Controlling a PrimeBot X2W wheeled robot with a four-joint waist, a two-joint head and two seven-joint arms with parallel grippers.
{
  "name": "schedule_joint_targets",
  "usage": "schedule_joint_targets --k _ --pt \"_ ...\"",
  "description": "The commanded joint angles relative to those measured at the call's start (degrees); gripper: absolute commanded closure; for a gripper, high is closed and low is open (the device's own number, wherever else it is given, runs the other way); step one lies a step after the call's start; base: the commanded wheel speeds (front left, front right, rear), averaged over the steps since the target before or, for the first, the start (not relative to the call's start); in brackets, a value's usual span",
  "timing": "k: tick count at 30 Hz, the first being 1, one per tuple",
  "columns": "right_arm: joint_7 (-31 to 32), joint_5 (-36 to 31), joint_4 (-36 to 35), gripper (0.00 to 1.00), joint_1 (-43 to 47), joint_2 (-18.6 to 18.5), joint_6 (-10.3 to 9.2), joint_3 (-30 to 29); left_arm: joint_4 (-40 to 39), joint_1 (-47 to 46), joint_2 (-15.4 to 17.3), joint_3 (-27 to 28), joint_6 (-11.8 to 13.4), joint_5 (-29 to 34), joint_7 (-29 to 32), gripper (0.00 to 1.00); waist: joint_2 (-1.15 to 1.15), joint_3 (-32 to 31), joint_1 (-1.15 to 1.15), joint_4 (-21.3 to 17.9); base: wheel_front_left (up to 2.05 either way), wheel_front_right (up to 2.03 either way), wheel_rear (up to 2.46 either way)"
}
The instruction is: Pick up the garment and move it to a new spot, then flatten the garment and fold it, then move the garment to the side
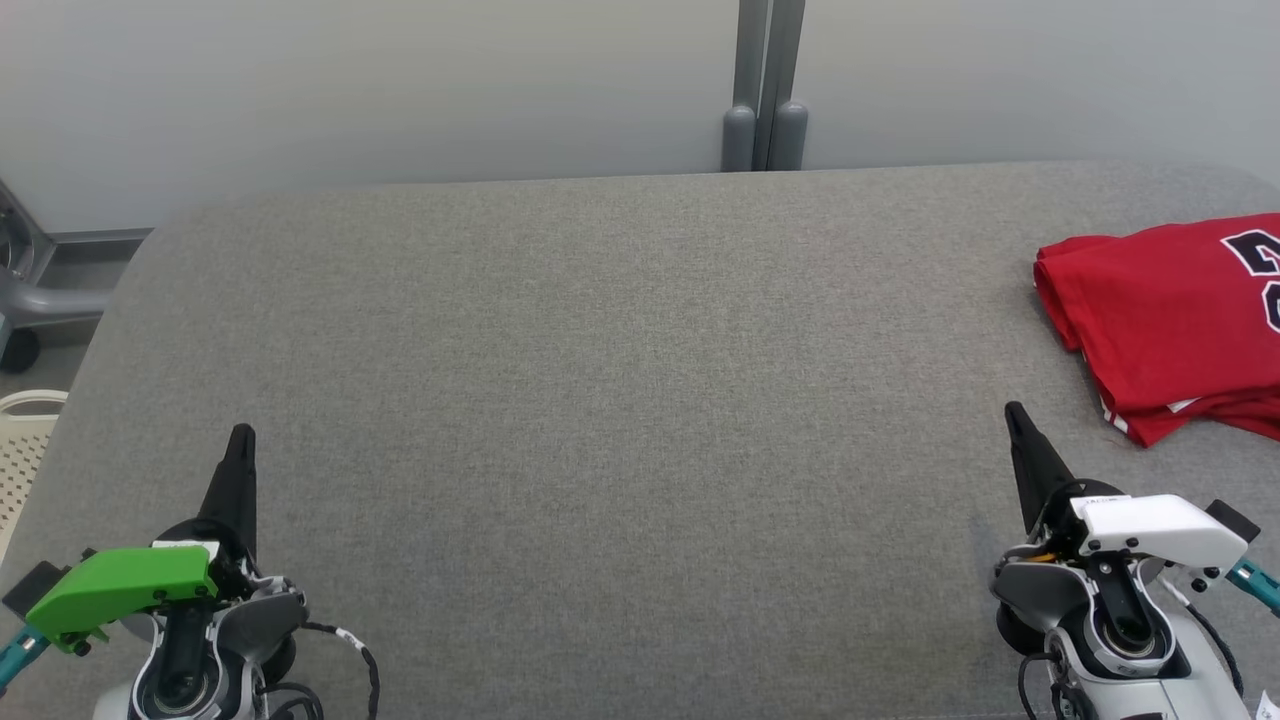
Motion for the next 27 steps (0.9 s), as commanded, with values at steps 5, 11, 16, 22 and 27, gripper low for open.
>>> schedule_joint_targets --k 5,11,16,22,27 --pt "0.42 1.52 -0.29 1.00 -0.80 -0.27 0.02 -0.24 -0.17 -1.15 -0.10 0.36 -0.42 -1.39 0.54 1.00 0.00 0.09 0.00 0.03 0.00 0.00 0.00" --pt "0.42 1.52 -0.29 1.00 -0.79 -0.27 0.02 -0.24 -0.17 -1.15 -0.09 0.36 -0.42 -1.38 0.54 1.00 0.00 0.09 0.00 0.03 0.00 0.00 0.00" --pt "0.42 1.52 -0.29 1.00 -0.78 -0.27 0.02 -0.23 -0.17 -1.15 -0.09 0.36 -0.42 -1.38 0.54 1.00 0.00 0.09 0.00 0.03 0.00 0.00 0.00" --pt "0.42 1.52 -0.29 1.00 -0.78 -0.27 0.02 -0.22 -0.18 -1.15 -0.09 0.35 -0.42 -1.38 0.54 1.00 0.00 0.09 0.00 0.03 0.00 0.00 0.00" --pt "0.42 1.52 -0.29 1.00 -0.77 -0.27 0.02 -0.22 -0.18 -1.15 -0.09 0.35 -0.42 -1.38 0.54 1.00 0.00 0.09 0.00 0.03 0.00 0.00 0.00"
